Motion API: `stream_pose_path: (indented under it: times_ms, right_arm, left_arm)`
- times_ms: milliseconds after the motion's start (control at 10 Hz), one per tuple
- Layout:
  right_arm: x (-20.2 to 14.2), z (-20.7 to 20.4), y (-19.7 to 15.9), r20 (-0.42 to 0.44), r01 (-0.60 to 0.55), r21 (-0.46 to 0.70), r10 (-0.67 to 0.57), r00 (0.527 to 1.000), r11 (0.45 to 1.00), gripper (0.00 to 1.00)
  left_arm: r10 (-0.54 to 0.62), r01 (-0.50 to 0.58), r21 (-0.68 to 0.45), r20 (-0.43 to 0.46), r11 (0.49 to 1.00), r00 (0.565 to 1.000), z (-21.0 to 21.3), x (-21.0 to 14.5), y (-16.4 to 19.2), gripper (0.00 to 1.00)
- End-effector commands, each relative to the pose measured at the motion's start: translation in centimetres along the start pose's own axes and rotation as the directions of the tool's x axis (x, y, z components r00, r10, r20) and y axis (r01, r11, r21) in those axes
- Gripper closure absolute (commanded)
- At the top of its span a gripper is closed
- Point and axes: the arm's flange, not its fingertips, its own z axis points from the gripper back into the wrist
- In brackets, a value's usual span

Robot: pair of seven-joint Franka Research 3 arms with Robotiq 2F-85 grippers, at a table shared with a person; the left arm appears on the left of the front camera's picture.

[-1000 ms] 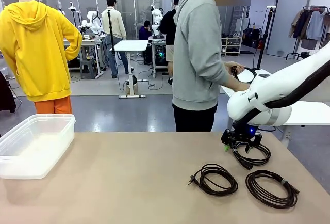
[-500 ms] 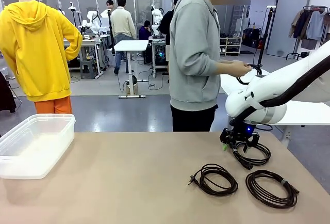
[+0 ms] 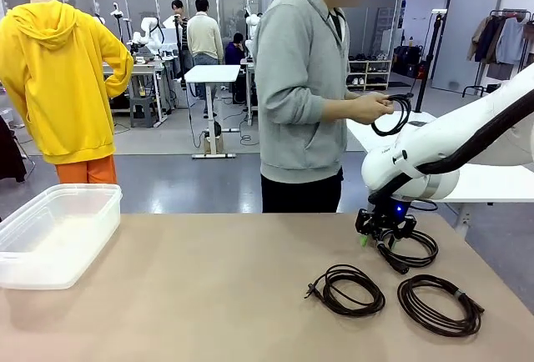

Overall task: Organize and store the cables.
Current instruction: Place the Power Cable into the Organizing box.

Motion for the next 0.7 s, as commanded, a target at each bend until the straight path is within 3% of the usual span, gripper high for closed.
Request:
stream_pose_path:
  times_ms: [0, 100, 200, 400, 600]
  right_arm:
    - [0.2, -0.1, 0.6, -0.009, 0.037, -0.026, -0.037, 0.999, 0.999, 1.00]
    - [0.2, -0.1, 0.7, -0.010, 0.036, -0.024, -0.036, 0.999, 0.999, 1.00]
    - [0.3, 0.1, 0.7, -0.003, 0.039, -0.023, -0.039, 0.999, 0.999, 0.86]
    - [0.2, 0.5, 0.8, 0.006, 0.042, -0.029, -0.042, 0.999, 0.999, 1.00]
    - [0.2, 1.5, 1.3, 0.025, 0.040, -0.053, -0.038, 0.999, 0.998, 1.00]
  left_arm:
    - [-0.014, 0.014, -0.017, 0.013, 1.000, 1.000, 0.1, 0.0, 0.0, 0.00]
    - [-0.014, 0.014, -0.017, 0.013, 1.000, 1.000, 0.1, 0.0, 0.0, 0.00]
    - [-0.014, 0.014, -0.017, 0.013, 1.000, 1.000, 0.1, 0.0, 0.0, 0.00]
    - [-0.014, 0.014, -0.017, 0.013, 1.000, 1.000, 0.1, 0.0, 0.0, 0.00]
    - [-0.014, 0.014, -0.017, 0.013, 1.000, 1.000, 0.1, 0.0, 0.0, 0.00]
